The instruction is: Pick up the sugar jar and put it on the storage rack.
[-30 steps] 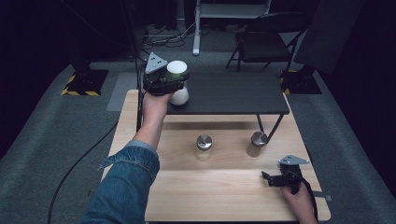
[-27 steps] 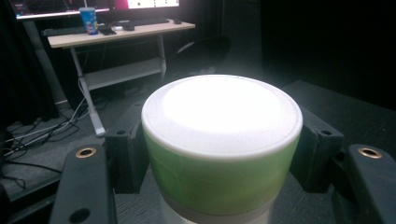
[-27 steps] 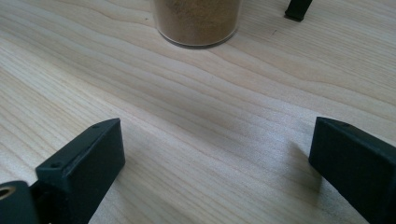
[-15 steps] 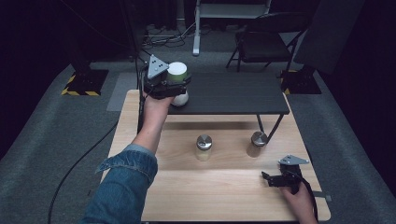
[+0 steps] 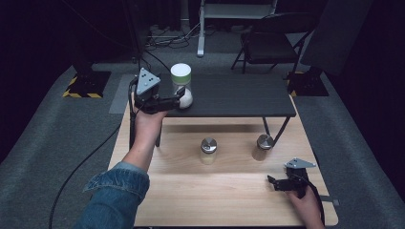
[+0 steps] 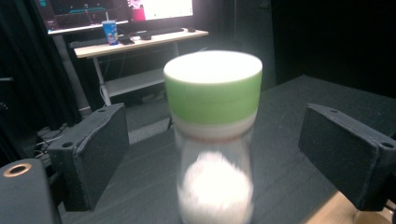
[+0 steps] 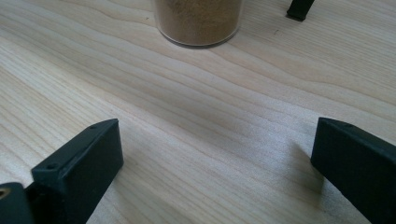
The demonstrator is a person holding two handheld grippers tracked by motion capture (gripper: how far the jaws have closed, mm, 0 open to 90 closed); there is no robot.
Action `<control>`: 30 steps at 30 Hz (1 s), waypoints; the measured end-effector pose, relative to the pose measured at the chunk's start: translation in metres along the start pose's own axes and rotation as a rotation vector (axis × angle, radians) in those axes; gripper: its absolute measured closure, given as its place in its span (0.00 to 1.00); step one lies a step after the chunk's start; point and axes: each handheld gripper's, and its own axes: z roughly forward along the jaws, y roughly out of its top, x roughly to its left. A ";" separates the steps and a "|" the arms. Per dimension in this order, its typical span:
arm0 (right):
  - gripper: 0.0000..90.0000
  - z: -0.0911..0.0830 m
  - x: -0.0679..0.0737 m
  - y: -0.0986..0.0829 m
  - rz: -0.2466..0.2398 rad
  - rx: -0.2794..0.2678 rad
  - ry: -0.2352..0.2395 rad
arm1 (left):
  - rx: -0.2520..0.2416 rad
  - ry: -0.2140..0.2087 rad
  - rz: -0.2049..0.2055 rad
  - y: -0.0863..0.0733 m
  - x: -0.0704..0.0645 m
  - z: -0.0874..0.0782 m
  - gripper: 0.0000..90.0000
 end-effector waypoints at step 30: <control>0.02 0.000 0.000 0.000 0.001 0.000 0.000 | 0.148 0.072 -0.037 -0.135 -0.034 -0.031 0.11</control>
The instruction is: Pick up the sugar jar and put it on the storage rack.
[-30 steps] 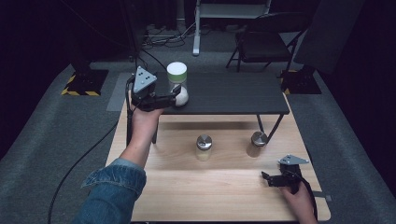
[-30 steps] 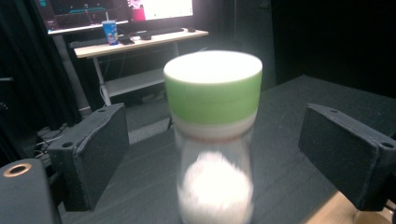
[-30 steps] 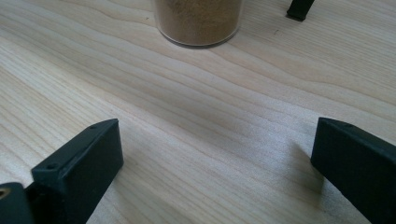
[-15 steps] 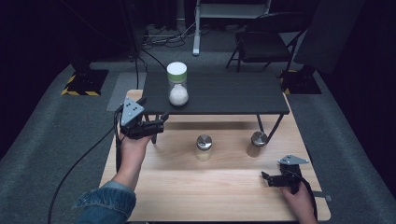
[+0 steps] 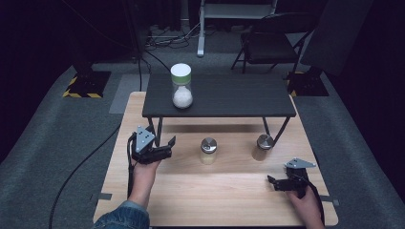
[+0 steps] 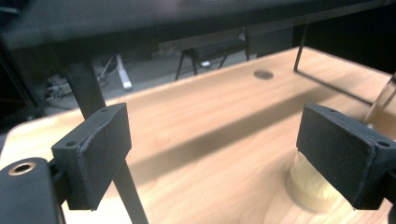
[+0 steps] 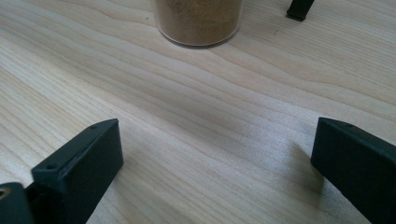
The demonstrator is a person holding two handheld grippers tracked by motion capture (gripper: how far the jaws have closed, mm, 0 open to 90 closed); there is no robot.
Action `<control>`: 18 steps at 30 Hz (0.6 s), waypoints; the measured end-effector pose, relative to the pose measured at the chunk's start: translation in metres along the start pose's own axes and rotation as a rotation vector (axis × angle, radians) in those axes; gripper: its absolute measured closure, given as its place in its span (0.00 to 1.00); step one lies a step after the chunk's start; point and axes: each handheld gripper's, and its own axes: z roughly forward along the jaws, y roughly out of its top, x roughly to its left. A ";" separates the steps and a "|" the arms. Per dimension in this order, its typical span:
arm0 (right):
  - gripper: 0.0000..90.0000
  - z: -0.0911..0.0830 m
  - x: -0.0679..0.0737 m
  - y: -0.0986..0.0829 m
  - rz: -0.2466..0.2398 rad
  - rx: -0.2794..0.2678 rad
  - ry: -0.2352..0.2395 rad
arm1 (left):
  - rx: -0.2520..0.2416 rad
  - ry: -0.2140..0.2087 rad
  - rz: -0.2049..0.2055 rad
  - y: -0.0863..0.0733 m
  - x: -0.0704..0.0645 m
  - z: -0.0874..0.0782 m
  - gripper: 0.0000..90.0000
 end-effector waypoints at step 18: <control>0.01 0.001 0.000 0.001 0.004 0.003 -0.002 | 0.274 -0.037 0.029 -0.047 -0.004 0.029 0.11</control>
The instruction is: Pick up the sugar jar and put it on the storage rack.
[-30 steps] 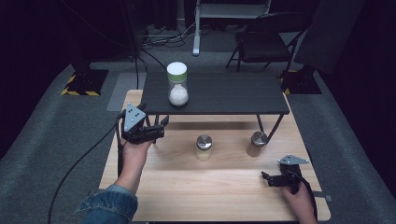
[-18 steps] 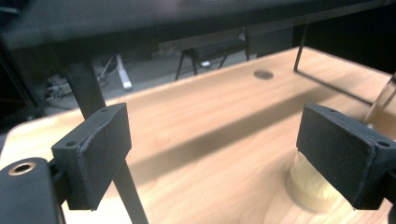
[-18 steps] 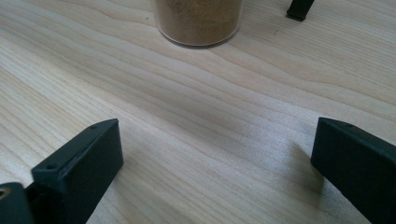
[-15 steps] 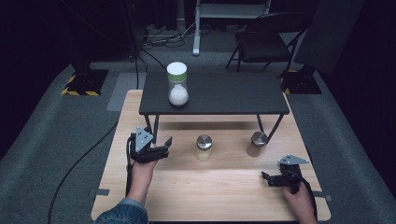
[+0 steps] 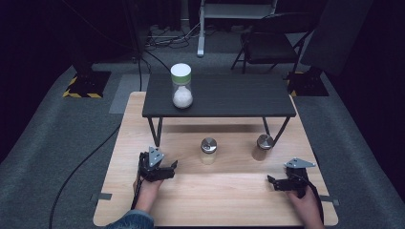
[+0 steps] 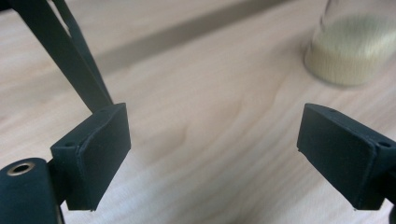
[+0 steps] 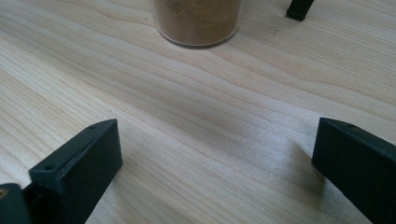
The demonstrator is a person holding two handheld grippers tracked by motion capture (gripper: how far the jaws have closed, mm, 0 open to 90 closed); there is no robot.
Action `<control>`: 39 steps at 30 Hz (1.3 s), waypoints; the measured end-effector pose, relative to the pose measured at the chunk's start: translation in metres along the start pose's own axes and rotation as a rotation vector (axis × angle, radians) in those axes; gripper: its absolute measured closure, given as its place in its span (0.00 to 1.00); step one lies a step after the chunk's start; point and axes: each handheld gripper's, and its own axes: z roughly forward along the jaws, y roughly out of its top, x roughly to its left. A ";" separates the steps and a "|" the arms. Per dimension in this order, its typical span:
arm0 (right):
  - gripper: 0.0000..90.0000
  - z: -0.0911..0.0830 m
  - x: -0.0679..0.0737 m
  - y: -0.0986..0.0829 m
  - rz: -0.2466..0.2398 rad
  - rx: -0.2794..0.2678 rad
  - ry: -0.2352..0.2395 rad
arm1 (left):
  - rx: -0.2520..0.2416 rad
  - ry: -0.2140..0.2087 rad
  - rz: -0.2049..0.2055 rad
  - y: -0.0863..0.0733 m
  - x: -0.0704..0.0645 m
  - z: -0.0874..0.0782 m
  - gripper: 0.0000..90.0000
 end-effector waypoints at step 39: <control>0.01 0.000 0.000 0.000 0.001 0.001 0.000 | 0.200 -0.022 -0.061 0.016 0.008 0.019 0.03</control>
